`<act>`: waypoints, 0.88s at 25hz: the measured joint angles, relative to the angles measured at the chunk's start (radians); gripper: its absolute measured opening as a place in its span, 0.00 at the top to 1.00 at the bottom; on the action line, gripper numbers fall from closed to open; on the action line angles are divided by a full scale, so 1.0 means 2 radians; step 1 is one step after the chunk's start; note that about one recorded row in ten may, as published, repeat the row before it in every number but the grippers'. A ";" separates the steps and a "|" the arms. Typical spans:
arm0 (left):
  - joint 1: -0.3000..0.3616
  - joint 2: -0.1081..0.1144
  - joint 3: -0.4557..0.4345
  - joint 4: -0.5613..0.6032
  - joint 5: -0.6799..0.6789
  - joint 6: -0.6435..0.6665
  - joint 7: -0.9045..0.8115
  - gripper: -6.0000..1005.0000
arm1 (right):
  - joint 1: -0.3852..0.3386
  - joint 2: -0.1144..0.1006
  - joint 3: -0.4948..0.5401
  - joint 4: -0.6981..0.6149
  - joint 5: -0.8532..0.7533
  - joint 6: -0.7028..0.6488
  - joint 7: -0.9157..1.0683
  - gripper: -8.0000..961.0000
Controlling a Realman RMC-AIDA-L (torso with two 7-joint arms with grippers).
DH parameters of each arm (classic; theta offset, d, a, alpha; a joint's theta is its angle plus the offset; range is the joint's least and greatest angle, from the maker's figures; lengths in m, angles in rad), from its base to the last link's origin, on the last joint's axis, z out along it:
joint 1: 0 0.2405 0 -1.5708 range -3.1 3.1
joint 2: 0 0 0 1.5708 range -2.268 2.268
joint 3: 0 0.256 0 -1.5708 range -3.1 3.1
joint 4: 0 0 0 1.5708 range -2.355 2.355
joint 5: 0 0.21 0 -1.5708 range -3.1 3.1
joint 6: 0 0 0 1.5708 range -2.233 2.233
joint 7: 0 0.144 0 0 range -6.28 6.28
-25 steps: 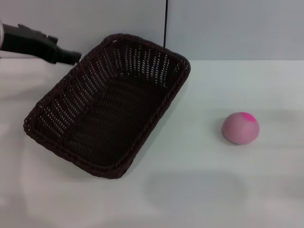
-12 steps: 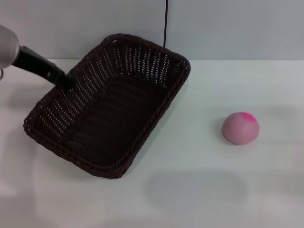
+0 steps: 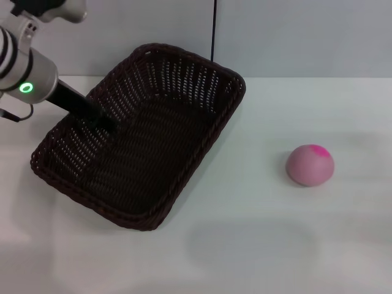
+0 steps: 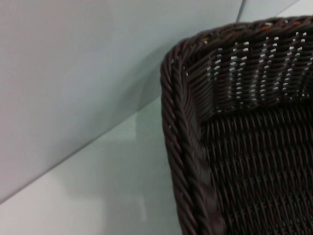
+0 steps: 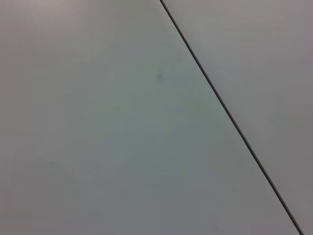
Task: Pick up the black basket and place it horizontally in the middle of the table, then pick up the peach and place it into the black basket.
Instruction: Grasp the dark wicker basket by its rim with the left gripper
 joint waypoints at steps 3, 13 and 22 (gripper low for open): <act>-0.010 0.000 0.003 -0.019 0.002 -0.001 0.004 0.27 | -0.001 0.000 0.000 0.000 0.000 0.002 0.000 0.23; -0.012 0.001 0.015 -0.015 0.010 -0.004 0.009 0.40 | -0.005 0.000 0.002 0.002 0.003 0.008 0.000 0.23; -0.003 0.001 0.059 0.029 0.017 -0.012 0.061 0.68 | -0.008 0.001 0.010 0.003 0.004 0.015 0.000 0.23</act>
